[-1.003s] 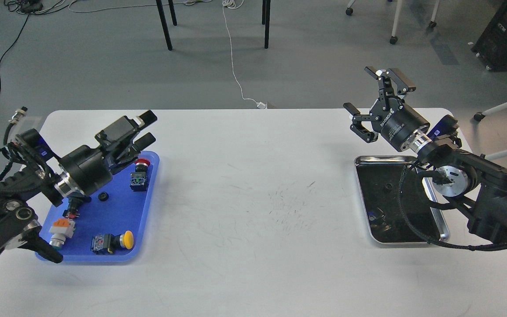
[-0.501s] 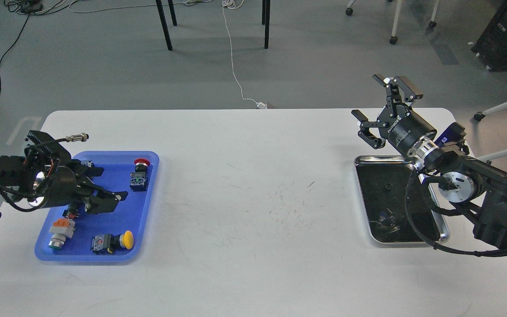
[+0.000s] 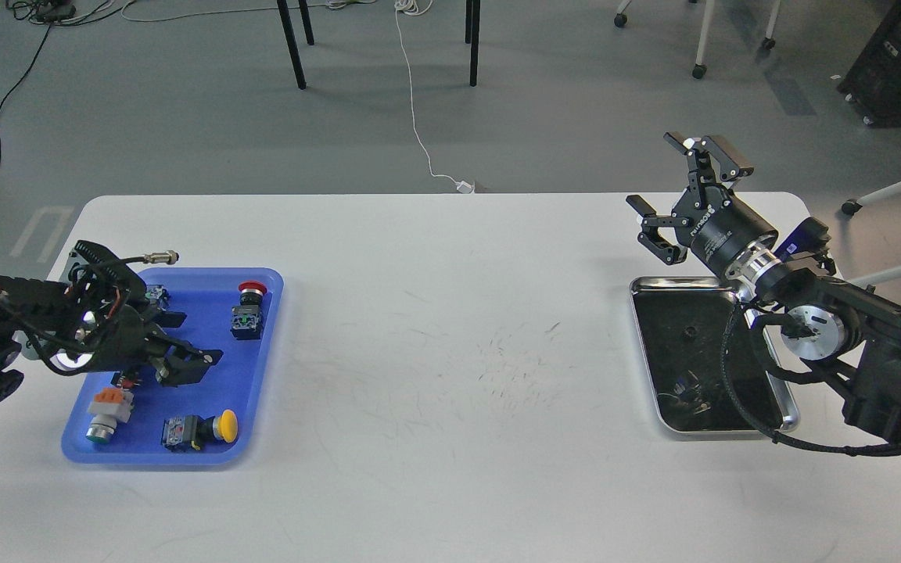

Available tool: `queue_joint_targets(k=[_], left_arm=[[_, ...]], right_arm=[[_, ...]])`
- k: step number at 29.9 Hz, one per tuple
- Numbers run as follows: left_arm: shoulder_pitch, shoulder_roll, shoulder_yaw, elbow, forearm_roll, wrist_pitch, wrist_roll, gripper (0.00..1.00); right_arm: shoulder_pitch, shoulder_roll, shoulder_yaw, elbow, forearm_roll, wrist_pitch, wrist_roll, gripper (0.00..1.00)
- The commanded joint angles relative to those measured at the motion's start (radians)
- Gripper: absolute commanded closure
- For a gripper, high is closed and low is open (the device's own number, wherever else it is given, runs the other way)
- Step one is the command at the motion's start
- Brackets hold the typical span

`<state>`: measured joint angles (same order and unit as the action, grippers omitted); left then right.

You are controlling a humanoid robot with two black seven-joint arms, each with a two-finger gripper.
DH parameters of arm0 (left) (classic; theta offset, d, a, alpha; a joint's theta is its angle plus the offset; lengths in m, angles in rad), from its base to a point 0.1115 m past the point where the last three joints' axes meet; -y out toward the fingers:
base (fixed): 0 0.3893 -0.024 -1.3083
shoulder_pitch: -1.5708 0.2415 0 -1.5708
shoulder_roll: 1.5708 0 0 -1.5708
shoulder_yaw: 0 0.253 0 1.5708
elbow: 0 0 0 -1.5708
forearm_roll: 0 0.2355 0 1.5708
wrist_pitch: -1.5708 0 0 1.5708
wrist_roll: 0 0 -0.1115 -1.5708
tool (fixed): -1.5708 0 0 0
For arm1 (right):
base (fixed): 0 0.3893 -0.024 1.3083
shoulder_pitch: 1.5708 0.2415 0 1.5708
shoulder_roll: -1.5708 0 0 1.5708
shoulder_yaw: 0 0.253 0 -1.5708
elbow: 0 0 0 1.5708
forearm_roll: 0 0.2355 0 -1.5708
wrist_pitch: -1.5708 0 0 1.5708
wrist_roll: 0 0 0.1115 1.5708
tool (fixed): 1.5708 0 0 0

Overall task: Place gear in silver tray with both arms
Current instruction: 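Grasp another small black gear in the blue tray with the left gripper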

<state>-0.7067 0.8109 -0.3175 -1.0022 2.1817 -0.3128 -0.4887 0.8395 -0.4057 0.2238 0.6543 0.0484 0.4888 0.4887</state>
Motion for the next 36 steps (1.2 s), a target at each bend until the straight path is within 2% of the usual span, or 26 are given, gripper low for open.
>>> queue_joint_targets(k=[1, 8, 11, 13, 16, 20, 25, 31, 36], left_arm=[[0.000, -0.022, 0.003, 0.028, 0.000, 0.003, 0.000, 0.29], [0.001, -0.033, 0.003, 0.054, 0.000, 0.003, 0.000, 0.34], [0.001, -0.032, 0.005, 0.054, 0.000, 0.003, 0.000, 0.39], [0.001, -0.029, 0.005, 0.056, 0.000, 0.003, 0.000, 0.45], [0.001, -0.025, 0.005, 0.056, 0.000, 0.003, 0.000, 0.63], [0.006, -0.024, 0.005, 0.056, 0.000, 0.003, 0.000, 0.65], [0.012, -0.018, 0.003, 0.056, 0.000, 0.003, 0.000, 0.78], [0.009, 0.011, -0.003, 0.022, 0.000, 0.003, 0.000, 0.81], [-0.013, 0.080, -0.015, -0.103, 0.000, -0.003, 0.000, 0.81]], right_arm=[[0.001, 0.002, 0.000, -0.001, -0.001, 0.000, 0.000, 0.02], [0.007, 0.004, -0.001, -0.001, -0.001, 0.000, 0.000, 0.02], [0.010, 0.007, -0.001, 0.001, -0.001, 0.000, 0.000, 0.02], [0.010, 0.008, -0.001, -0.001, -0.001, 0.000, 0.000, 0.02], [0.010, 0.010, -0.001, -0.001, -0.001, 0.000, 0.000, 0.02], [0.010, 0.010, -0.001, -0.001, -0.001, 0.000, 0.000, 0.02], [0.013, 0.010, -0.001, -0.001, -0.001, 0.000, 0.000, 0.02], [0.013, 0.010, -0.001, -0.001, -0.001, 0.000, 0.000, 0.02], [0.013, 0.005, -0.001, 0.001, -0.001, 0.000, 0.000, 0.02]])
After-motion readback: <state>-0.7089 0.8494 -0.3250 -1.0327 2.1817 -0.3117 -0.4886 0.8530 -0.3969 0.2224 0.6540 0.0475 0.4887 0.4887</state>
